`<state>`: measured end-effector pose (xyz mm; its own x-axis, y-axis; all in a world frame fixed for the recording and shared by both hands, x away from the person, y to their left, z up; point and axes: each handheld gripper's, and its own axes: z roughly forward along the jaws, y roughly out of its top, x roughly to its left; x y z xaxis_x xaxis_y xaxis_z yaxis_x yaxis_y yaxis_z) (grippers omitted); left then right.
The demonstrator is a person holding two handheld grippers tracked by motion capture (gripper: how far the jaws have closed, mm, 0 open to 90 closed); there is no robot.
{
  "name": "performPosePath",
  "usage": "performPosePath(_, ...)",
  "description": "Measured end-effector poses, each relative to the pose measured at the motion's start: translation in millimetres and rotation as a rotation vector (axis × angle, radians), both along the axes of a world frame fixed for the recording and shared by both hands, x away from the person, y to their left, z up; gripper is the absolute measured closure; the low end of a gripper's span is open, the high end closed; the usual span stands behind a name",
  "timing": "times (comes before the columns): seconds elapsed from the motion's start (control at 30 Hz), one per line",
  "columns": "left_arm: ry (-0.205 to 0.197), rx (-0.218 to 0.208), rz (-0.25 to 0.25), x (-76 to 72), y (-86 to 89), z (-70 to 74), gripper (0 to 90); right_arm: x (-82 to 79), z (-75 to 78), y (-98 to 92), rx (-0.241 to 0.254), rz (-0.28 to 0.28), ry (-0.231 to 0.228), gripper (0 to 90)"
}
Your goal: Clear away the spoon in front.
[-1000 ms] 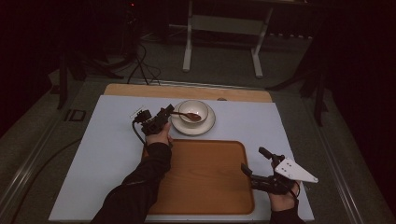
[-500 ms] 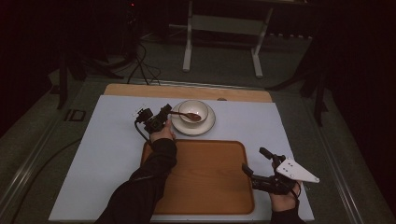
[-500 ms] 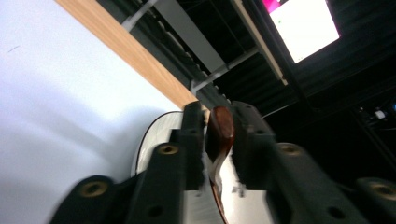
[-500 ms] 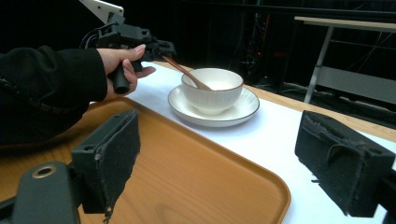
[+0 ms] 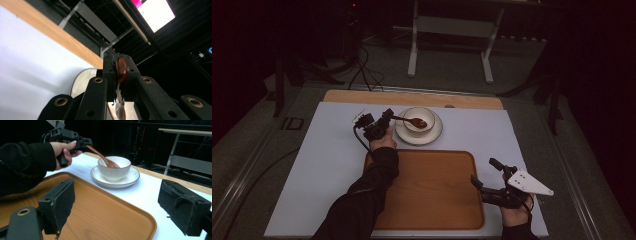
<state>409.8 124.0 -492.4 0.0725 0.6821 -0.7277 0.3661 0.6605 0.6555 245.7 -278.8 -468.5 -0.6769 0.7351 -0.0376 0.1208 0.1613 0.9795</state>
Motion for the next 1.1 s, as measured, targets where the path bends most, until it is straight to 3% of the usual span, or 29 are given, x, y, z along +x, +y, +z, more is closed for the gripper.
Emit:
performPosePath(0.6,-0.068,0.099,-0.101,-8.0,51.3,46.3,83.9,1.6,-1.4,2.1,-0.006,0.004,0.004,14.0)
performPosePath(0.77,-0.092,0.115,-0.166,-11.1,61.8,54.4,83.9,1.5,-1.4,2.9,-0.009,0.005,0.004,14.0)
performPosePath(0.8,-0.113,0.126,-0.209,-14.4,69.0,59.3,83.9,1.5,-1.5,2.8,-0.009,0.005,0.004,14.0)
performPosePath(0.87,-0.133,0.143,-0.245,-18.9,74.8,63.6,83.9,1.6,-1.6,2.7,-0.008,0.004,0.005,14.0)
performPosePath(1.0,-0.153,0.169,-0.35,-26.4,85.5,70.2,83.9,2.0,-1.9,3.2,-0.009,0.005,0.009,14.0)
performPosePath(1.1,-0.172,0.191,-0.397,-33.2,93.3,73.4,83.9,1.4,-1.7,3.7,-0.011,0.004,0.007,13.9)
